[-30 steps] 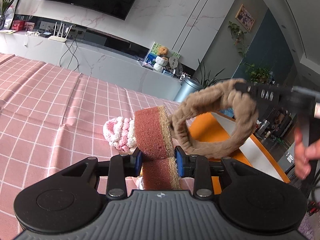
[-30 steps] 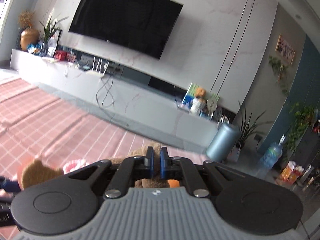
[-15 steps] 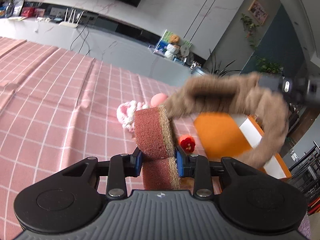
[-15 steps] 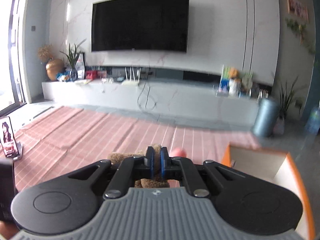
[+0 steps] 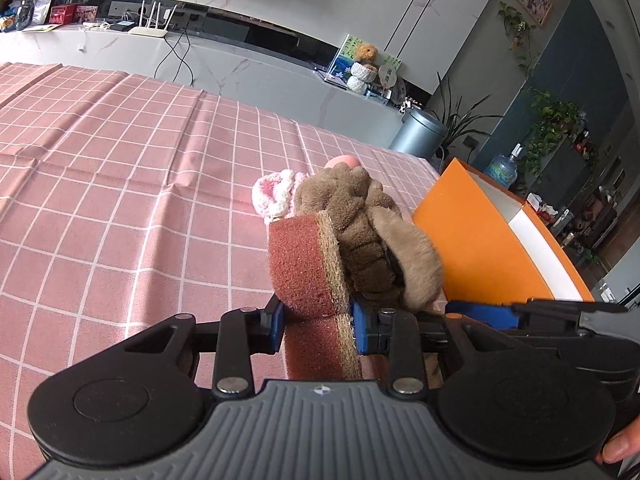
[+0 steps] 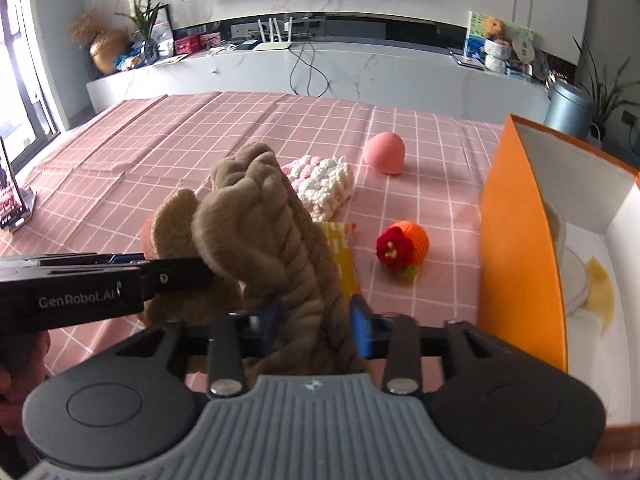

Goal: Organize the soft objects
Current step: 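Lift the sponge and rope toy and carry both tools over the orange box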

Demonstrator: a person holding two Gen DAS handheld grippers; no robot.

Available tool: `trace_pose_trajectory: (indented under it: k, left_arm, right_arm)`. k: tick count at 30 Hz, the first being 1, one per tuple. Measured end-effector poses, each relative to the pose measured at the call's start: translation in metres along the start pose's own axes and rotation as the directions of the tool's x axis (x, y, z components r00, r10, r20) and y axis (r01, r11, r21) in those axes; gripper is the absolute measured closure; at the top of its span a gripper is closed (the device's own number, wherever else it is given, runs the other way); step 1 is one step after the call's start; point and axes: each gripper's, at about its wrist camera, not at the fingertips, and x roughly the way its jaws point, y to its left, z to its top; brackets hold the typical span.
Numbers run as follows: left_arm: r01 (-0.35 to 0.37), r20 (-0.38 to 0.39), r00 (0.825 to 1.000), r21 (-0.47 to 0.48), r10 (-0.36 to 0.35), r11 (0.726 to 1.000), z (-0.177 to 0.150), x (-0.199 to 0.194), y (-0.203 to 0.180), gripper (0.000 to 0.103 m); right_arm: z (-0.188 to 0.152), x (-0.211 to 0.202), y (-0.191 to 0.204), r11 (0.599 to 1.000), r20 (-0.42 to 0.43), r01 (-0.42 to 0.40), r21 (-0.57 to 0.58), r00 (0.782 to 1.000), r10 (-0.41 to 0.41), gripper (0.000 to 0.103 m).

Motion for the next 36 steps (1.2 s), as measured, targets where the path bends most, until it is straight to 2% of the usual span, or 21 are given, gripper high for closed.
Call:
trace_pose_trajectory:
  k: [3, 6, 7, 8, 10, 14, 17, 21, 30, 36]
  left_arm:
    - [-0.012, -0.008, 1.0, 0.0, 0.012, 1.0, -0.001, 0.002, 0.001, 0.066]
    - [-0.022, -0.013, 1.0, -0.002, 0.022, 1.0, 0.0, 0.003, 0.002, 0.066]
    - [-0.025, -0.014, 1.0, -0.002, 0.025, 1.0, 0.0, 0.004, 0.003, 0.066]
    - [-0.027, -0.016, 1.0, -0.003, 0.027, 1.0, 0.0, 0.005, 0.003, 0.066]
    - [-0.027, -0.02, 0.999, -0.008, 0.027, 1.0, 0.001, 0.006, 0.004, 0.066]
    - [-0.029, -0.023, 0.999, -0.005, 0.029, 1.0, 0.001, 0.007, 0.003, 0.066]
    - [-0.03, -0.023, 0.999, -0.002, 0.03, 1.0, 0.0, 0.007, 0.003, 0.066]
    - [-0.034, -0.017, 0.999, 0.0, 0.034, 0.999, 0.001, 0.005, 0.002, 0.066]
    - [-0.016, 0.039, 0.999, 0.014, 0.016, 1.0, 0.007, -0.021, -0.011, 0.066]
    - [0.021, 0.06, 0.998, 0.018, -0.022, 1.0, 0.016, -0.035, -0.025, 0.066]
  right_arm:
    - [0.006, 0.011, -0.004, 1.0, -0.017, -0.024, -0.018, 1.0, 0.023, 0.053]
    - [0.008, 0.021, -0.007, 0.998, -0.034, -0.054, -0.013, 0.998, 0.053, 0.054]
    - [0.008, 0.023, -0.006, 0.998, -0.036, -0.063, -0.014, 0.997, 0.062, 0.056]
    - [0.007, 0.024, -0.005, 0.997, -0.036, -0.072, -0.017, 0.997, 0.071, 0.064]
    - [0.003, 0.025, 0.0, 0.996, -0.033, -0.08, -0.033, 0.996, 0.079, 0.068]
    - [-0.002, 0.025, 0.006, 0.996, -0.022, -0.073, -0.057, 0.997, 0.072, 0.086]
    - [-0.003, 0.02, 0.008, 0.995, -0.001, -0.073, -0.07, 0.997, 0.073, 0.091]
    - [-0.001, 0.004, 0.01, 0.994, 0.046, -0.083, -0.065, 0.995, 0.086, 0.092]
    - [0.007, -0.053, -0.007, 0.999, 0.181, -0.054, 0.001, 0.982, 0.052, 0.092]
    - [0.015, -0.088, -0.027, 0.999, 0.22, -0.03, 0.028, 0.975, 0.023, 0.092]
